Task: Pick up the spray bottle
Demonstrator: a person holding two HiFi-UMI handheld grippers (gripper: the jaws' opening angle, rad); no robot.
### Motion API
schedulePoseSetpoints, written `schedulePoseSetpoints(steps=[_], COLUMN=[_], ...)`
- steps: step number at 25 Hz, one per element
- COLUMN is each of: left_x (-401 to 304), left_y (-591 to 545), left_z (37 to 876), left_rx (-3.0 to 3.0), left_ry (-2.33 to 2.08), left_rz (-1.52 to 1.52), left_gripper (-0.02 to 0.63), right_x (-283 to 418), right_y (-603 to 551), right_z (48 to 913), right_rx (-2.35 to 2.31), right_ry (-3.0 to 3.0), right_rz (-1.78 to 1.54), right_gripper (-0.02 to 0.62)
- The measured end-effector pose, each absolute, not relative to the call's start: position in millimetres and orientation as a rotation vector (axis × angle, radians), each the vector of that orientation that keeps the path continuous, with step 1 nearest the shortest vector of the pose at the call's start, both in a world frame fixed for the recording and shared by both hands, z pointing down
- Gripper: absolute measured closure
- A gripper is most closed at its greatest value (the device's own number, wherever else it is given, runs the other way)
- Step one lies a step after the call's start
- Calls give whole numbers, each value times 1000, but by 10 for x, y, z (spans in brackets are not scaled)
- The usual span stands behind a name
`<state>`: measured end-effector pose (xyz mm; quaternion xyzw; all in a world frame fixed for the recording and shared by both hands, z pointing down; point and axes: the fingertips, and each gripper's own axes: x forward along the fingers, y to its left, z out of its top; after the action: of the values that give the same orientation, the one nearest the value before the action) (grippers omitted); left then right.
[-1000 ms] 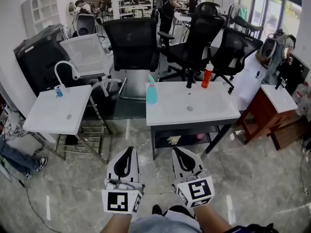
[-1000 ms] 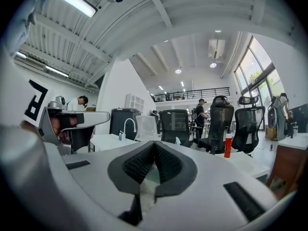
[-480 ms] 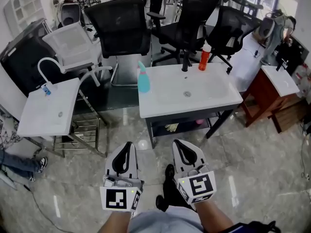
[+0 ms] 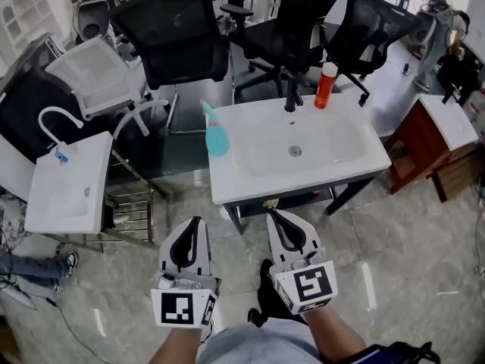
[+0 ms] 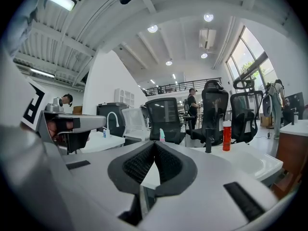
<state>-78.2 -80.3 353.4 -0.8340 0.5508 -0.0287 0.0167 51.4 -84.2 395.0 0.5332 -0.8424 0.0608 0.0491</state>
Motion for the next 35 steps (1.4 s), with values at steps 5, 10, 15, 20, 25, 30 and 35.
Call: schedulePoseSetpoints(steps=[5,10,15,20,25,30,35], left_x=[-657,-603,-682,-934,-1184,-1382,-1625], left_y=[-1402,-1861,-2131,-2306,-2623,-3061,-3468], left_z=[3383,3254,3143,3213,3381,3542,3735], left_rx=[-2567,-2515,-2444,-2398,-2400,-2437,-2469], left_ry=[1715,1746,1800,1881,1927,1931,1955], left_rz=[-87,-63,-31,-21,-18,-39,-90], left_gripper=[588,588,588,588,588,588,588], right_x=[568,573,475,281,83,-123,-328], right_y=[-1468,-2009,-2389,-2662,-2983,-3363,-3724], right_z=[3814,3668,3597,3669,3849,4054,4276], right_rx=[1585,1534,1457,1394,1363,1352,1346], right_ry=[-2600,-2650,-2704,-2724,-2710,-2683,-2658], right_rz=[172,116,82,71,89,130,183], right_gripper=[580,580,580,578,572,560,409])
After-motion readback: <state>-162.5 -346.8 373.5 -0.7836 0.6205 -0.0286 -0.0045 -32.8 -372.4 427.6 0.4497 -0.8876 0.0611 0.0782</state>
